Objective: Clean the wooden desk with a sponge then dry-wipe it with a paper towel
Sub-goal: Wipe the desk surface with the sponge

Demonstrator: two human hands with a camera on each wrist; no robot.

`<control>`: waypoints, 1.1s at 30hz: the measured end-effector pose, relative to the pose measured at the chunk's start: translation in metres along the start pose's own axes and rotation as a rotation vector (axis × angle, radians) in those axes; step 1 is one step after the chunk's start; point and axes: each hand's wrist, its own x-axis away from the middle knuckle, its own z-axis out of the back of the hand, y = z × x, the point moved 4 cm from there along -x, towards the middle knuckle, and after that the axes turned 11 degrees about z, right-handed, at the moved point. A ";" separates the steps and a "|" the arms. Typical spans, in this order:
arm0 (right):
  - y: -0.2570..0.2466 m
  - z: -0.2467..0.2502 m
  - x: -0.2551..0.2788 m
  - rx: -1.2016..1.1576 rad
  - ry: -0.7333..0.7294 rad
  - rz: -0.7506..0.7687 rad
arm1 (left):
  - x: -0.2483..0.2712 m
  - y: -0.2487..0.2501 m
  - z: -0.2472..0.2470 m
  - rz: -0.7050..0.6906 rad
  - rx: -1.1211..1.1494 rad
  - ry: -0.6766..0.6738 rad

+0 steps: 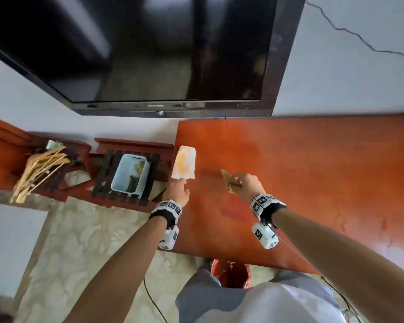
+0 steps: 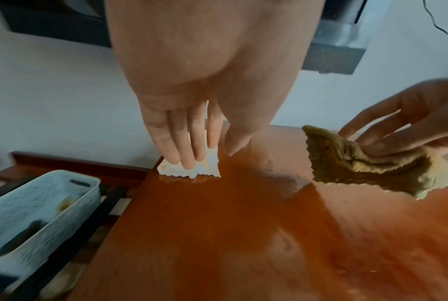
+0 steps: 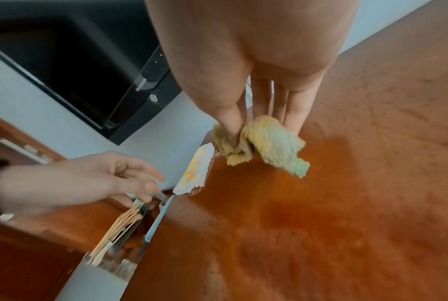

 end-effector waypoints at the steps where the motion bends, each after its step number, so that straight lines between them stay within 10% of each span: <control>1: -0.006 -0.009 -0.002 -0.004 0.034 -0.032 | -0.019 0.001 0.001 -0.057 -0.032 -0.002; 10: -0.022 -0.115 0.014 0.164 0.103 -0.293 | -0.140 0.032 0.024 -0.545 -0.365 0.083; 16: -0.022 -0.147 0.022 0.355 0.096 -0.271 | -0.169 0.044 0.010 -0.562 -0.419 0.157; 24: -0.052 -0.115 0.007 -0.127 0.407 -0.279 | -0.172 -0.006 0.010 -0.547 -0.347 0.112; 33: -0.081 -0.102 -0.061 -0.139 0.440 -0.247 | -0.184 -0.028 0.023 -0.417 -0.142 -0.026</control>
